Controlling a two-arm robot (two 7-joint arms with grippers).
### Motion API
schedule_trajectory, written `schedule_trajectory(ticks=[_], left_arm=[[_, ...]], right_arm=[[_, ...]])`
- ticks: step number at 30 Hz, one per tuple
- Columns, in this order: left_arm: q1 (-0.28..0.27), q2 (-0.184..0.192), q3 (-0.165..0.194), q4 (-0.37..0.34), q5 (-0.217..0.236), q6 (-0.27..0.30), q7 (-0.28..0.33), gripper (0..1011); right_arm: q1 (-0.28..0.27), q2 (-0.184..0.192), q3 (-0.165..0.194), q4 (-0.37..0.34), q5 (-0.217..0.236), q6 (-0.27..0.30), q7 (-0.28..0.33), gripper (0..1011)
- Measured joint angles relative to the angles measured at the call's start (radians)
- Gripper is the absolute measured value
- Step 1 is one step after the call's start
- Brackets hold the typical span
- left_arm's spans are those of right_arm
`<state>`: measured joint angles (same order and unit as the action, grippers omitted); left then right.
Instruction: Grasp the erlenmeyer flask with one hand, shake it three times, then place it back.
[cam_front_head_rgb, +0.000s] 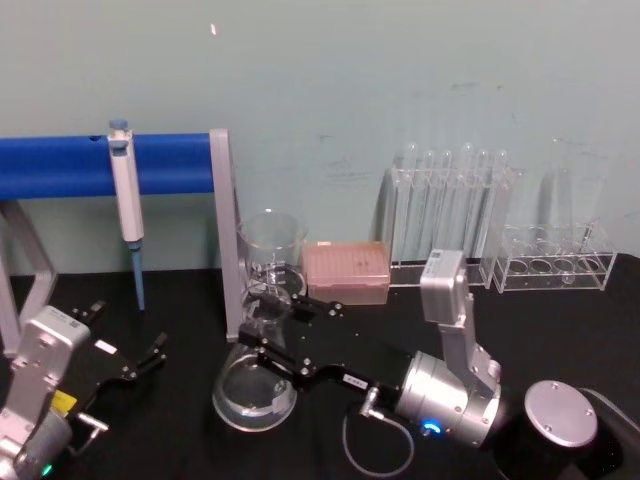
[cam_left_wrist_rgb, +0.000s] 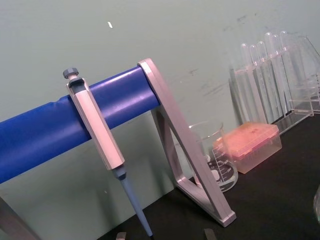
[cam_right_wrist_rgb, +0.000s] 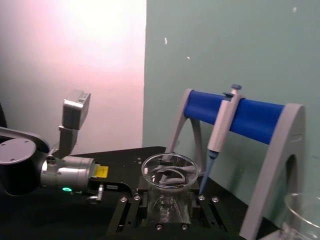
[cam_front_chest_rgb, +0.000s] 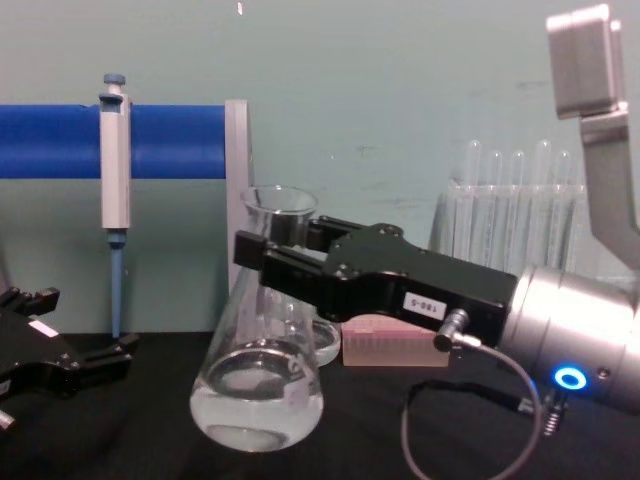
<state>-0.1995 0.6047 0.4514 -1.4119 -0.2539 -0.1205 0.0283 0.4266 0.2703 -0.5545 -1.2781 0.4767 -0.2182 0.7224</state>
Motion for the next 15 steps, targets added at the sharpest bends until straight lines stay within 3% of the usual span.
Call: schedule_trajectory(ticks=[6,15], left_arm=[[0.000,0.000,0.000,0.000,0.000,0.000,0.000,1001],[0.000,0.000,0.000,0.000,0.000,0.000,0.000,1001]], right_arm=[[0.011,-0.005,-0.018,0.009,0.007,-0.003,0.005,457],[0.006,0.002,-0.017,0.003,0.009,-0.007,-0.020,457]])
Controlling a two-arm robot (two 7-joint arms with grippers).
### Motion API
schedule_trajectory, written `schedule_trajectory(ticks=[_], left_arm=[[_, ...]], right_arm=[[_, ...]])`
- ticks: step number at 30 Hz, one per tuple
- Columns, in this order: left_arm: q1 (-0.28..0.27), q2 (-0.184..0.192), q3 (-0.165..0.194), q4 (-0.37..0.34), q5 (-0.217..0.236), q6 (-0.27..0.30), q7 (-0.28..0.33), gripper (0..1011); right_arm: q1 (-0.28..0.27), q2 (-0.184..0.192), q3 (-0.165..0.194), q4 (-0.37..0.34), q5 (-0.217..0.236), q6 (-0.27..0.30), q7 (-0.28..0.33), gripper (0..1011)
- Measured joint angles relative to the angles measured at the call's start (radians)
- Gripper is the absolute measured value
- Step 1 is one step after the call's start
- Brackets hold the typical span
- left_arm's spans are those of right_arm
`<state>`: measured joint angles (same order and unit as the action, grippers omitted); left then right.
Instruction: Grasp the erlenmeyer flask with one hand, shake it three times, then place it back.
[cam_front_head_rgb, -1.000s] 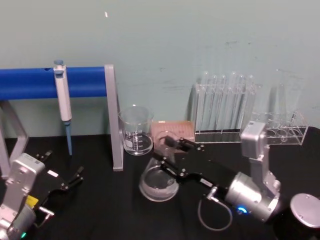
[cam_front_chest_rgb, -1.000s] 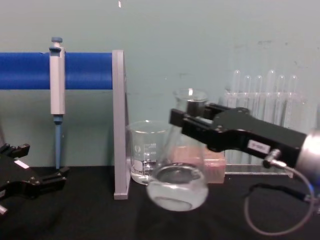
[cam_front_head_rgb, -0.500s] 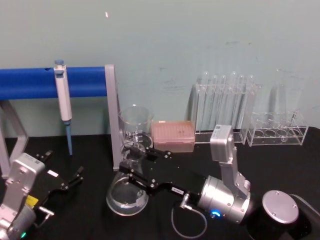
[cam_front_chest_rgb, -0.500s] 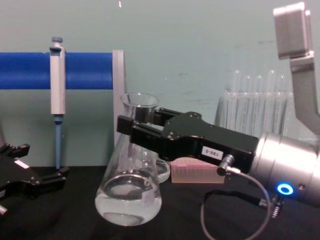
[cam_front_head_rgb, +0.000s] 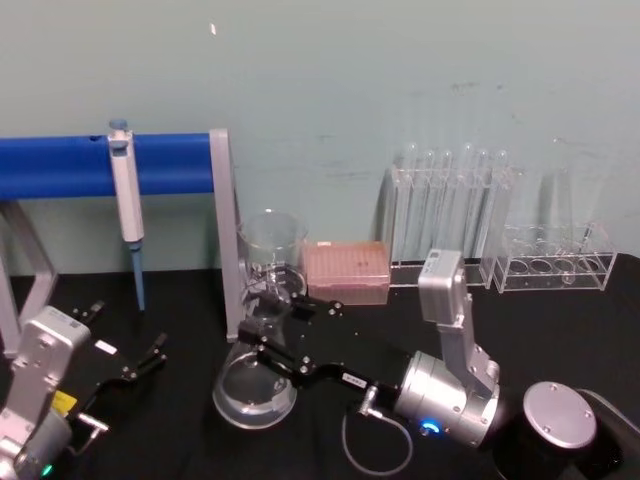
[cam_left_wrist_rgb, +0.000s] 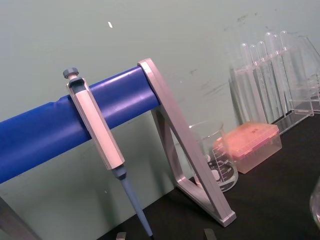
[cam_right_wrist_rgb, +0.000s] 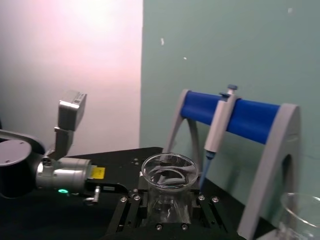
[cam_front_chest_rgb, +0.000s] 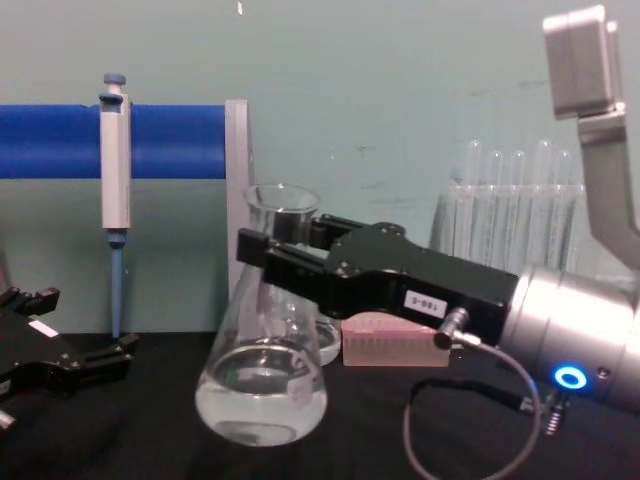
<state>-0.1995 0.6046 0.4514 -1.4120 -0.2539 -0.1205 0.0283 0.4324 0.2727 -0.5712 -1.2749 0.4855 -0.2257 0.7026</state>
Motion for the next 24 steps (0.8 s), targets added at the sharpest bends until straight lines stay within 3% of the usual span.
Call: schedule_trajectory(ticks=[7,17,24], left_arm=[[0.000,0.000,0.000,0.000,0.000,0.000,0.000,1001],[0.000,0.000,0.000,0.000,0.000,0.000,0.000,1001],[0.000,0.000,0.000,0.000,0.000,0.000,0.000,1001]], right_arm=[[-0.032,0.028,0.034,-0.040,-0.016,-0.005,-0.061,457],[-0.117,0.081,0.124,-0.134,-0.056,-0.002,-0.189,457],[-0.211,0.124,0.218,-0.224,-0.091,0.016,-0.305,457]])
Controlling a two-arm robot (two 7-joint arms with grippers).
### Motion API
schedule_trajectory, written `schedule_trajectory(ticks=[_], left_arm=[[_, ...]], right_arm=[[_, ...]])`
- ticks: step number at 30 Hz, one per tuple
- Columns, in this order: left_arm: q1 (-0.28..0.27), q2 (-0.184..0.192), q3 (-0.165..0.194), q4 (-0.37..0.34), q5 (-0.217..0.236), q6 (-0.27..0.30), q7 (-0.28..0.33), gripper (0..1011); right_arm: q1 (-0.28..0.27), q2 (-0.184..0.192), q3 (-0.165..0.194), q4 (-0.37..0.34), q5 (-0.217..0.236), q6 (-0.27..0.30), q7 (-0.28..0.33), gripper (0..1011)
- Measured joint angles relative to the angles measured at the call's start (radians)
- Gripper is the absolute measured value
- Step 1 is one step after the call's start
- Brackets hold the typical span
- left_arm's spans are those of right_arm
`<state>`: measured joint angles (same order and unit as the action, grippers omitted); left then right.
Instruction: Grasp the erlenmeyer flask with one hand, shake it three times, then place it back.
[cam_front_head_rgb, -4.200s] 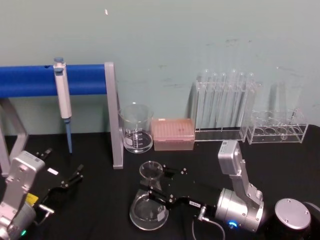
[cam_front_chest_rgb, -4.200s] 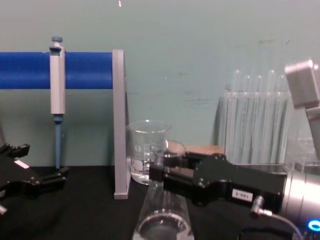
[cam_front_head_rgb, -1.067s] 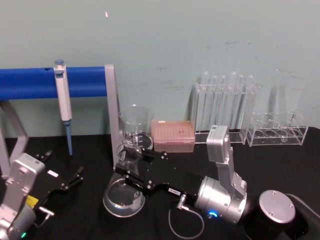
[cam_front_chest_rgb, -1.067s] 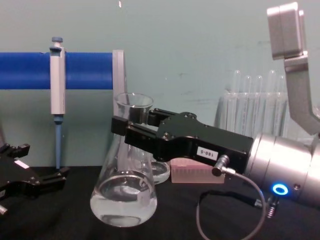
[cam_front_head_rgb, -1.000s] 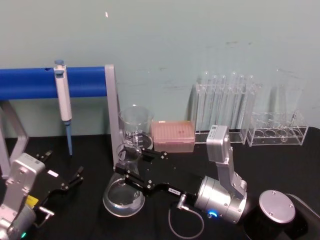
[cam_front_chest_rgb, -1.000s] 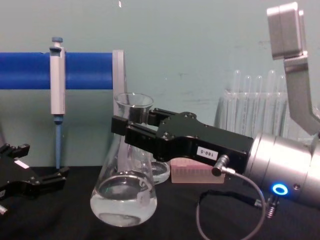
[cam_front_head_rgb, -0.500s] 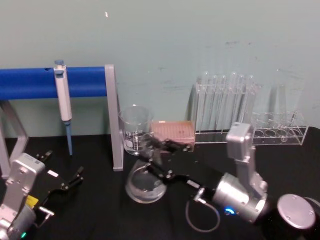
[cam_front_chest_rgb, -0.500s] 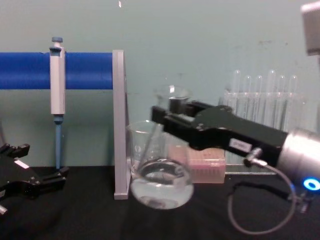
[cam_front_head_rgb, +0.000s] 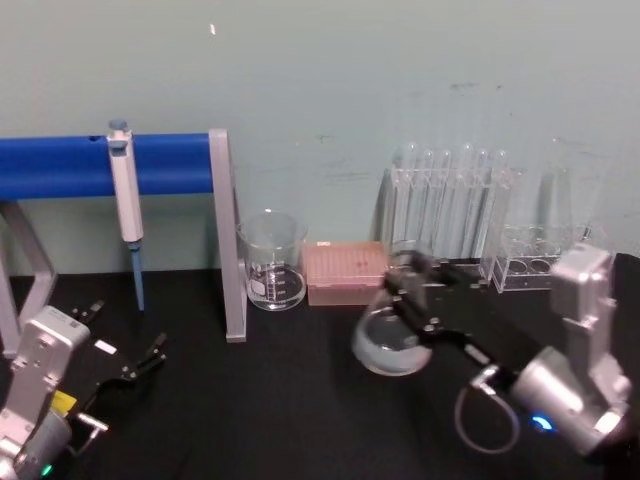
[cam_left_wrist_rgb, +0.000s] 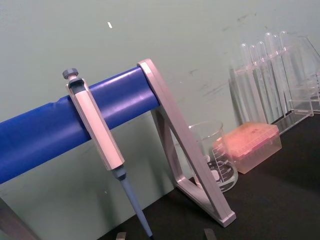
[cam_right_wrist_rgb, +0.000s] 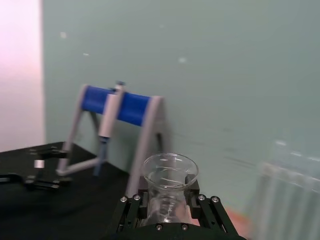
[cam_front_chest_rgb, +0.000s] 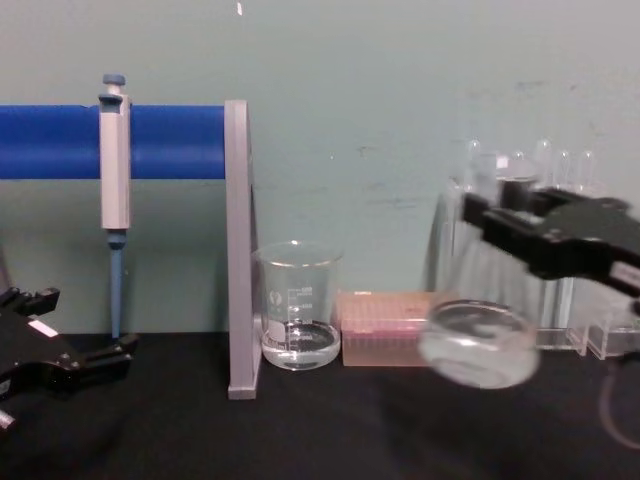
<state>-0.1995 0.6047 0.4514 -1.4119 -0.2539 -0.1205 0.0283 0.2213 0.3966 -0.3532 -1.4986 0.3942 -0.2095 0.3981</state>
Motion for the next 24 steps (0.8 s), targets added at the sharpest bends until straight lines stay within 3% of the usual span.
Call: schedule_trajectory(ticks=[8,14,20,24], left_arm=[[0.000,0.000,0.000,0.000,0.000,0.000,0.000,1001],[0.000,0.000,0.000,0.000,0.000,0.000,0.000,1001],[0.000,0.000,0.000,0.000,0.000,0.000,0.000,1001],[0.000,0.000,0.000,0.000,0.000,0.000,0.000,1001]], right_arm=[[-0.108,0.032,0.107,-0.088,-0.036,0.017,-0.120,457],[-0.150,0.032,0.153,-0.118,-0.054,0.024,-0.155,457],[-0.147,0.015,0.158,-0.113,-0.062,0.027,-0.147,457],[-0.120,-0.007,0.139,-0.088,-0.067,0.028,-0.111,457]])
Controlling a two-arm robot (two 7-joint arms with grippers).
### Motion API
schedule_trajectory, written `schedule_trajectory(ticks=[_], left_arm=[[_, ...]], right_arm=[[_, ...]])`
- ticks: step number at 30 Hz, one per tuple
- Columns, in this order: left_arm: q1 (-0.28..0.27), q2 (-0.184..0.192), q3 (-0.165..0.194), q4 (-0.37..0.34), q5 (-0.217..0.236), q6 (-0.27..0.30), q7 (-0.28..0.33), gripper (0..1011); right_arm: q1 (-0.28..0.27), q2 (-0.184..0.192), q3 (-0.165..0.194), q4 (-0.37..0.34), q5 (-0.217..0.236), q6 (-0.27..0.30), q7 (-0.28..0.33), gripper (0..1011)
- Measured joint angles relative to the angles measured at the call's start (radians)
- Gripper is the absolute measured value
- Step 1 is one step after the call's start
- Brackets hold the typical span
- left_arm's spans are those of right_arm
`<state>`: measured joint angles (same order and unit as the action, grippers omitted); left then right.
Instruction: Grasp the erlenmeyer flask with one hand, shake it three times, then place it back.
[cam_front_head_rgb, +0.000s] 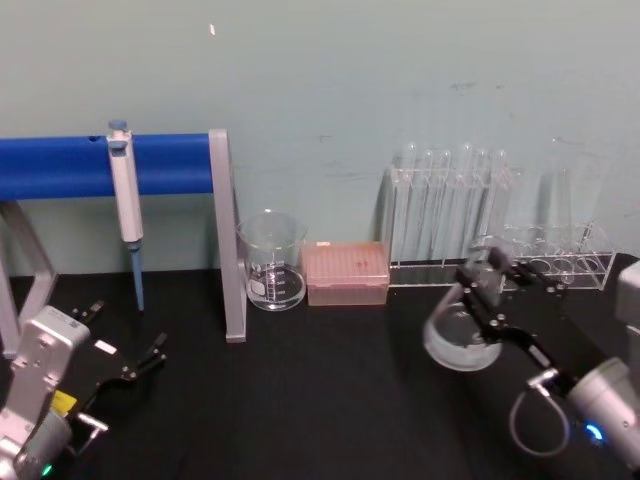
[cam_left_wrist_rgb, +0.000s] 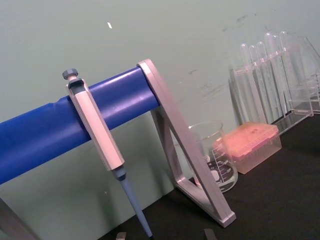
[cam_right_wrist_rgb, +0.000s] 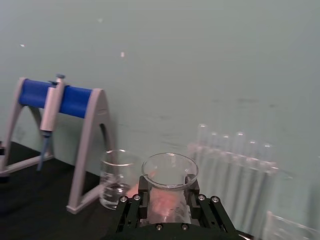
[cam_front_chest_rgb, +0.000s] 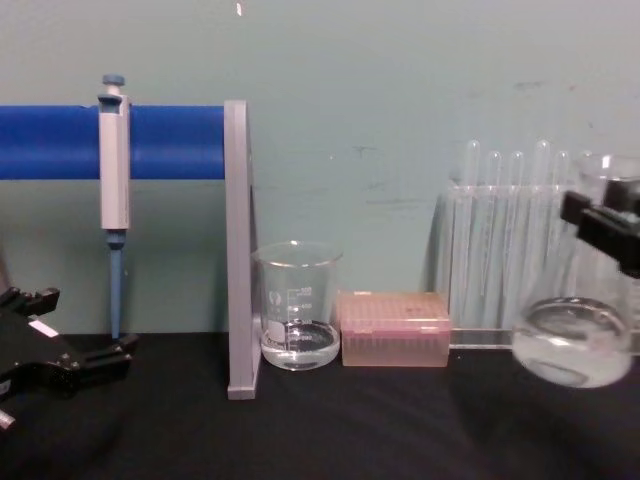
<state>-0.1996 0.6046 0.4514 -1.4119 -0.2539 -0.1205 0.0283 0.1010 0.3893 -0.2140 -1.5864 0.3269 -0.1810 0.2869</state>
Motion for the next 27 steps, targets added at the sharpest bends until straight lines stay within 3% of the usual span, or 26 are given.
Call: schedule_trajectory(ticks=[7,18,27], left_arm=[[0.000,0.000,0.000,0.000,0.000,0.000,0.000,1001],[0.000,0.000,0.000,0.000,0.000,0.000,0.000,1001],[0.000,0.000,0.000,0.000,0.000,0.000,0.000,1001]], right_arm=[[0.058,-0.039,-0.049,0.049,-0.003,0.002,0.077,457],[0.153,-0.095,-0.167,0.135,0.028,0.002,0.222,457],[0.197,-0.119,-0.239,0.174,0.056,0.002,0.275,457]])
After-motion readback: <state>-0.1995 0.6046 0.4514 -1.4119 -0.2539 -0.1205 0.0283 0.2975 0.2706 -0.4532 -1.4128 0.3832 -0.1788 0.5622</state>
